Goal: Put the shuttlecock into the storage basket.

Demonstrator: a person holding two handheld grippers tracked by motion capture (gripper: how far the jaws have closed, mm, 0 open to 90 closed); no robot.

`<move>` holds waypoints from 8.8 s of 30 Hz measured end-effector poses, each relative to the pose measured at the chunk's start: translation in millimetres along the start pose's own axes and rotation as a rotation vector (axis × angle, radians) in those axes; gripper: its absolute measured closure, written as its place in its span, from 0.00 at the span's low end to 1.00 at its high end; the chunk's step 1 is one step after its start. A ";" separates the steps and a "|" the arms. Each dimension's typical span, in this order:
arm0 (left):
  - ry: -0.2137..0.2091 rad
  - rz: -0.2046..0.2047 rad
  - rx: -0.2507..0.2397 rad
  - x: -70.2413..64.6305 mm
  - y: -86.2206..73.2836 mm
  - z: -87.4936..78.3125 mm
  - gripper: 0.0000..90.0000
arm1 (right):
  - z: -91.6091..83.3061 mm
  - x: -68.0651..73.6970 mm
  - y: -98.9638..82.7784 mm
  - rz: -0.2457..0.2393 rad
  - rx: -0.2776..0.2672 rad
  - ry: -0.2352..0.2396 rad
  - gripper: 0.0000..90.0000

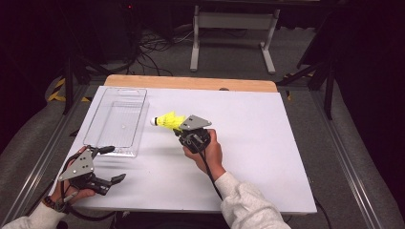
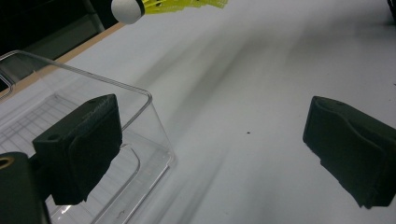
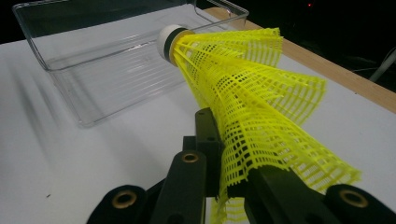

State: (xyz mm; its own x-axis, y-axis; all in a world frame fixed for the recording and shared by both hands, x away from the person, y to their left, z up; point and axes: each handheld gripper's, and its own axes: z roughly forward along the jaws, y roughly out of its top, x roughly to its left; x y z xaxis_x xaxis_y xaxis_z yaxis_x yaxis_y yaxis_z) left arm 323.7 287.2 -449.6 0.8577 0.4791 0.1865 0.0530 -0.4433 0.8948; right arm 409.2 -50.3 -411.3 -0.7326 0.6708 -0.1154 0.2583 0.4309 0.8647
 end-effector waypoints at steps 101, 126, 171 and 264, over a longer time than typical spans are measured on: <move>-0.126 -0.031 -0.007 -15.2 -4.0 5.5 0.09 | 142.5 87.1 78.0 -0.180 0.207 0.297 0.98; -0.137 -0.040 -0.005 -14.8 -4.5 5.6 0.09 | 149.5 89.3 70.6 -0.198 0.277 0.324 0.91; -0.134 -0.030 0.006 -13.7 -4.1 4.6 0.09 | 119.8 75.7 78.8 -0.222 0.202 0.150 0.29; -0.101 -0.012 0.045 -12.3 -2.7 12.3 0.09 | -19.9 -4.8 20.0 -0.290 0.040 -0.114 0.20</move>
State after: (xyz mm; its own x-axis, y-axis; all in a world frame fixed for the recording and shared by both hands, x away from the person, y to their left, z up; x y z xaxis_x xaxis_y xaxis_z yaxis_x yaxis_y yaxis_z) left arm 319.3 273.2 -459.3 0.9041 0.4064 0.1321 0.0845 -0.4729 0.8771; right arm 405.3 -56.9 -383.7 -0.7047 0.5785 -0.4106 0.0749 0.6363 0.7678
